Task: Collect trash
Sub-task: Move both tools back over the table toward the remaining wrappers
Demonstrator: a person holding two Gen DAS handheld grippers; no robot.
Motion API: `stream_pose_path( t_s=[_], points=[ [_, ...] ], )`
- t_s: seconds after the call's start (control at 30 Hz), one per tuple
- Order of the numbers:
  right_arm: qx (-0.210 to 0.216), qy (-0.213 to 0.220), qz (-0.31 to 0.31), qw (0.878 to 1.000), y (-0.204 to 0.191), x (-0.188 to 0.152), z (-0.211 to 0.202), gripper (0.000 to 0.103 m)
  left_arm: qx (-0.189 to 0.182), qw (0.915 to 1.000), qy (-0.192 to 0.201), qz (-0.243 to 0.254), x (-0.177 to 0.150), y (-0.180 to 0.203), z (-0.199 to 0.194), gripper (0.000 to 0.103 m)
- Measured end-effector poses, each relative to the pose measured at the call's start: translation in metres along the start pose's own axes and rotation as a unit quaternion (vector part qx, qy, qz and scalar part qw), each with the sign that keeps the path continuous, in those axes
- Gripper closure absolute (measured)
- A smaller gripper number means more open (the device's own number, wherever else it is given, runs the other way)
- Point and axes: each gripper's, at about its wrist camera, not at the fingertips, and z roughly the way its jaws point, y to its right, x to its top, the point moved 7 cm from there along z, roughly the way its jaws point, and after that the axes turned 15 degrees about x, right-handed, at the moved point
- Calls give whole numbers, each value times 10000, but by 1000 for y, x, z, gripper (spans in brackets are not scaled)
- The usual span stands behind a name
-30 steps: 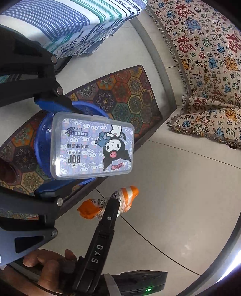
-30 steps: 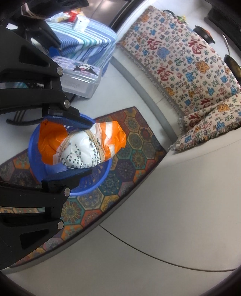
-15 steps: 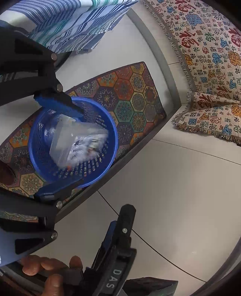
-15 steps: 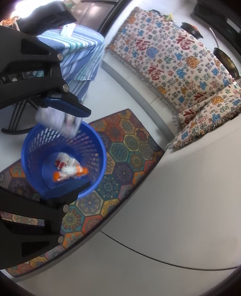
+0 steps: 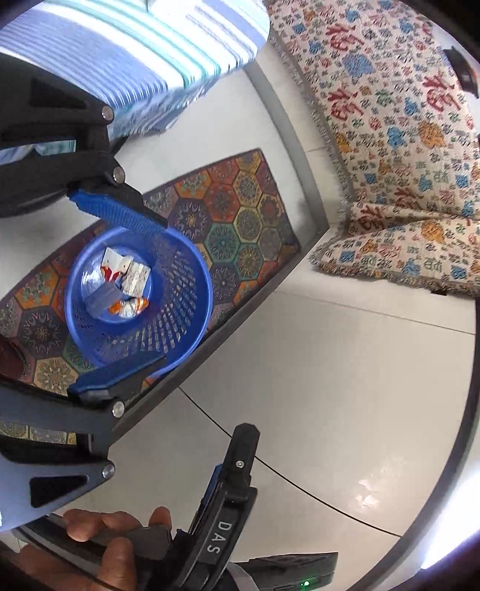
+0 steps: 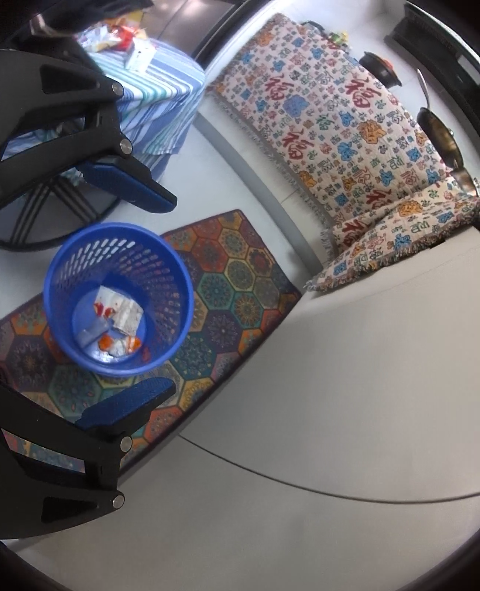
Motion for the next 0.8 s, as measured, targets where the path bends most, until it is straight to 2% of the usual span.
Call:
stream_pose_path(
  t_s=[0.17,0.3,0.4,0.5,0.63,0.8],
  points=[
    [-129,131,-667,9976,-40,-5,-20,11,584,9982,98,-80,-16,-40,-46,36],
    [147,219,-1312,9910,-103,-21,-28,8,979,9945,163,-329,-41,-91,-88,35],
    [534,148,-1859,9810,-164,-46,-26,6,1372,9893,123,-490,-66,-136,-111,34],
    [880,-84,-2319,9687,-220,-81,-17,5,1639,9844,-6,-643,-95,-180,-128,34],
    [1100,-519,-2780,9528,-278,-134,3,4,1966,9770,-163,-812,-141,-239,-141,34],
    [1093,-1247,-3316,9287,-322,-204,35,4,2062,9704,-412,-1187,-202,-308,-141,34]
  ],
)
